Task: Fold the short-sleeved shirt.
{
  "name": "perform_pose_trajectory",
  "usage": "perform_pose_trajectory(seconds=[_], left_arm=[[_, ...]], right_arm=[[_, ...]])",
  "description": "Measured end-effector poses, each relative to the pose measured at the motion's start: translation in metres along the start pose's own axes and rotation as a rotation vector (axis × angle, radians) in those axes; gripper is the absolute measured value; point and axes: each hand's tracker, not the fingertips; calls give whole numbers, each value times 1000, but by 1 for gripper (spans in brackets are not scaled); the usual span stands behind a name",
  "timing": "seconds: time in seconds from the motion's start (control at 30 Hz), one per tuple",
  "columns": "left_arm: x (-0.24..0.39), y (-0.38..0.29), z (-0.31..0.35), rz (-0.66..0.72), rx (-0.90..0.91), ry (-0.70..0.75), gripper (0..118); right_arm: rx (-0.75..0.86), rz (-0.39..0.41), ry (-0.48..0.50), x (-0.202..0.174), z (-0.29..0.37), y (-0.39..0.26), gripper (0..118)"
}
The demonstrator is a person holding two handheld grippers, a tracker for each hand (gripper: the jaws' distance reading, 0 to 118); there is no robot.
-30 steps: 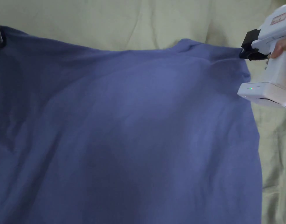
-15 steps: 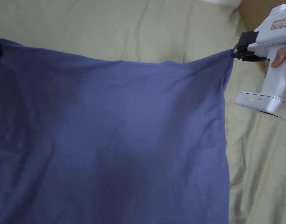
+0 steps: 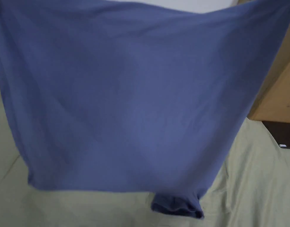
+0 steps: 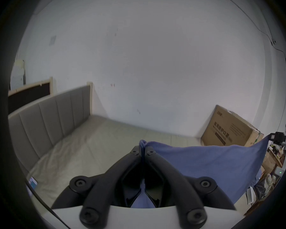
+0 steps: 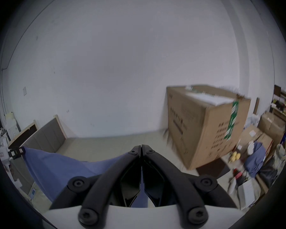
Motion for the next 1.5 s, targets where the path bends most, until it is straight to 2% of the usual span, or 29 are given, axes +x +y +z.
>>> perform_pose_trajectory(seconds=[0.2,0.33,0.47,0.8,1.0,1.13,1.27,1.5], left_arm=[[17,67,12,-32,69,54,0],[38,98,-4,-70,98,155,0],[53,123,-37,-129,120,227,0],[82,165,-137,-116,214,311,0],[93,170,-164,-122,294,303,0],[92,155,-168,-130,314,281,0],[86,129,-170,-119,291,259,0],[72,54,-161,-108,158,191,0]], right_arm=[[98,18,-55,-25,25,63,0],[142,52,-118,-53,14,96,0],[196,74,-170,-74,-8,129,0],[288,79,-247,-100,-97,177,0],[374,45,-256,-95,-125,172,0],[397,5,-265,-87,-125,157,0],[383,2,-256,-69,-122,145,0],[266,-53,-213,-41,-102,56,0]])
